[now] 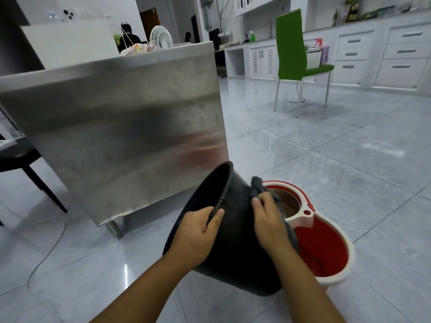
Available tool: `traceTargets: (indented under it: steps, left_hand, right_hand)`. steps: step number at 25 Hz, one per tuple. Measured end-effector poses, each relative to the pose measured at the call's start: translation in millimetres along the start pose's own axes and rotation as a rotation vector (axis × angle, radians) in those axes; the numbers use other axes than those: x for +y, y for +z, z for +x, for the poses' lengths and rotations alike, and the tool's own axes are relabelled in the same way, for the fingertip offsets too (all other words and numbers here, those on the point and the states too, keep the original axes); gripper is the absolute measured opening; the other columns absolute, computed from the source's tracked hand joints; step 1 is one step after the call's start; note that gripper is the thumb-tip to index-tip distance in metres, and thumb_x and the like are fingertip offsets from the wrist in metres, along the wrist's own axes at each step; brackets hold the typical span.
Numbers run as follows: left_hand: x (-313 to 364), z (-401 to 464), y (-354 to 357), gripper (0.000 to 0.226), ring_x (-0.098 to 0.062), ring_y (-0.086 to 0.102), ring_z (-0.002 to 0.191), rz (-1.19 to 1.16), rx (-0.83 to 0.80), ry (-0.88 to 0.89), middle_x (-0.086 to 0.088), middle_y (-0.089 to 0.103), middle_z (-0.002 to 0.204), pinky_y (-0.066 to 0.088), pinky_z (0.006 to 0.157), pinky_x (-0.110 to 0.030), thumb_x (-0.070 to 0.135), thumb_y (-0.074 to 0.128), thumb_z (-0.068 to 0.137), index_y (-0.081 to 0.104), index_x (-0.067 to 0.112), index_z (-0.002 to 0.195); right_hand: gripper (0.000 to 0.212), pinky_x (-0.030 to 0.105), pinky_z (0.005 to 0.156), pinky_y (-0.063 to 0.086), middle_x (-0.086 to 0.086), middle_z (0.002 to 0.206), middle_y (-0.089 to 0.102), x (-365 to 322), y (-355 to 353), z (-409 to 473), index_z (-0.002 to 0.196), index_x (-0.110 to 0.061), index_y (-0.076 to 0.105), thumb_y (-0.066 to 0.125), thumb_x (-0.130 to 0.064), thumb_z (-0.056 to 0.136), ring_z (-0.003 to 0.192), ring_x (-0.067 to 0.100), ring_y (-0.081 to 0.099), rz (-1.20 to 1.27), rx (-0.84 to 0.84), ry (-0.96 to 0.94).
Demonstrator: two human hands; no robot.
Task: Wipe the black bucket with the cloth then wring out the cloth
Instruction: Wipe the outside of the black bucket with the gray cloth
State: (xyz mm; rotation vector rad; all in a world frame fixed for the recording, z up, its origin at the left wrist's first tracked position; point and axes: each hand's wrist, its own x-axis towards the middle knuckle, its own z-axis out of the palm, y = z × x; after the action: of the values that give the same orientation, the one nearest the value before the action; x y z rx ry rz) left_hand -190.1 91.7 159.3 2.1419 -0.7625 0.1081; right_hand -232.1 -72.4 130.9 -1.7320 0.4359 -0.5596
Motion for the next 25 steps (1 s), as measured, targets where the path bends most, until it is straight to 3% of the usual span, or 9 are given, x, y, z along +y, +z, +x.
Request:
traceTargets:
  steps: [3, 6, 9, 11, 13, 16, 18, 20, 25]
  left_hand:
    - [-3, 2, -8, 0.037, -0.006, 0.059, 0.055, -0.002, 0.034, -0.012, 0.004, 0.058, 0.056, 0.043, 0.052, -0.013, 0.033, 0.049, 0.097, 0.059, 0.018, 0.065]
    - [-3, 8, -8, 0.038, -0.009, 0.055, 0.052, 0.048, -0.003, 0.048, -0.001, 0.058, 0.055, 0.040, 0.051, -0.013, 0.033, 0.050, 0.097, 0.058, 0.015, 0.064]
    - [-4, 10, -8, 0.039, -0.012, 0.056, 0.053, 0.020, 0.002, 0.032, -0.002, 0.059, 0.056, 0.040, 0.053, -0.016, 0.040, 0.048, 0.094, 0.059, 0.015, 0.065]
    - [-7, 12, -14, 0.035, -0.009, 0.061, 0.059, -0.036, -0.012, 0.002, 0.003, 0.063, 0.059, 0.045, 0.058, -0.020, 0.043, 0.047, 0.091, 0.063, 0.019, 0.071]
    - [-7, 15, -21, 0.019, 0.003, 0.066, 0.085, -0.129, -0.092, -0.002, 0.017, 0.072, 0.087, 0.053, 0.076, -0.019, 0.034, 0.049, 0.095, 0.067, 0.030, 0.098]
    - [1, 27, -34, 0.044, 0.005, 0.062, 0.113, -0.387, -0.208, -0.108, 0.021, 0.062, 0.126, 0.051, 0.094, -0.016, 0.021, 0.054, 0.096, 0.046, 0.042, 0.134]
    - [10, 43, -41, 0.030, -0.005, 0.070, 0.103, -0.503, -0.233, -0.283, 0.010, 0.071, 0.115, 0.056, 0.089, -0.026, 0.042, 0.057, 0.091, 0.058, 0.038, 0.121]
    - [13, 62, -47, 0.044, -0.016, 0.070, 0.103, -0.382, -0.228, -0.421, 0.002, 0.073, 0.111, 0.053, 0.095, -0.036, 0.062, 0.044, 0.091, 0.065, 0.029, 0.111]
    - [9, 88, -68, 0.022, -0.030, 0.069, 0.084, -0.387, -0.224, -0.604, -0.019, 0.074, 0.097, 0.055, 0.078, -0.039, 0.015, 0.048, 0.100, 0.068, 0.008, 0.103]
  right_hand:
    - [0.021, 0.043, 0.083, 0.045, 0.007, 0.092, 0.058, 38, -33, 7, 0.087, -0.024, 0.050, 0.038, -0.032, 0.102, 0.085, 0.018, 0.055, -0.031, 0.011, 0.350]
    - [0.019, 0.046, 0.089, 0.047, 0.007, 0.101, 0.060, 57, -32, 2, 0.101, -0.022, 0.054, 0.038, -0.033, 0.101, 0.095, 0.023, 0.057, 0.028, 0.144, 0.493]
    - [0.027, 0.039, 0.078, 0.045, 0.010, 0.093, 0.061, 67, -39, 10, 0.108, -0.013, 0.058, 0.038, -0.030, 0.101, 0.082, 0.023, 0.056, 0.214, 0.346, 0.774]
    - [0.034, 0.040, 0.089, 0.049, 0.014, 0.098, 0.068, 73, -45, 12, 0.110, -0.007, 0.064, 0.042, -0.031, 0.100, 0.088, 0.026, 0.061, 0.450, 0.380, 0.945]
    - [0.029, 0.046, 0.096, 0.049, 0.012, 0.101, 0.071, 76, -42, 5, 0.101, -0.012, 0.068, 0.047, -0.032, 0.097, 0.098, 0.029, 0.064, 0.554, 0.365, 0.891]
    - [0.027, 0.046, 0.087, 0.049, 0.009, 0.093, 0.070, 69, -32, -15, 0.088, -0.017, 0.067, 0.047, -0.033, 0.097, 0.091, 0.027, 0.063, 0.685, 0.363, 0.794]
    - [0.030, 0.044, 0.084, 0.049, 0.008, 0.094, 0.069, 68, -24, -23, 0.092, -0.016, 0.067, 0.044, -0.035, 0.098, 0.092, 0.026, 0.062, 0.683, 0.345, 0.754]
    - [0.031, 0.040, 0.077, 0.047, 0.009, 0.094, 0.066, 70, -13, -29, 0.100, -0.006, 0.062, 0.041, -0.029, 0.100, 0.092, 0.024, 0.060, 0.651, 0.314, 0.624]
    - [0.021, 0.039, 0.069, 0.041, 0.013, 0.081, 0.052, 76, 15, -47, 0.089, -0.003, 0.046, 0.039, -0.018, 0.102, 0.080, 0.025, 0.050, 0.491, 0.285, 0.338]
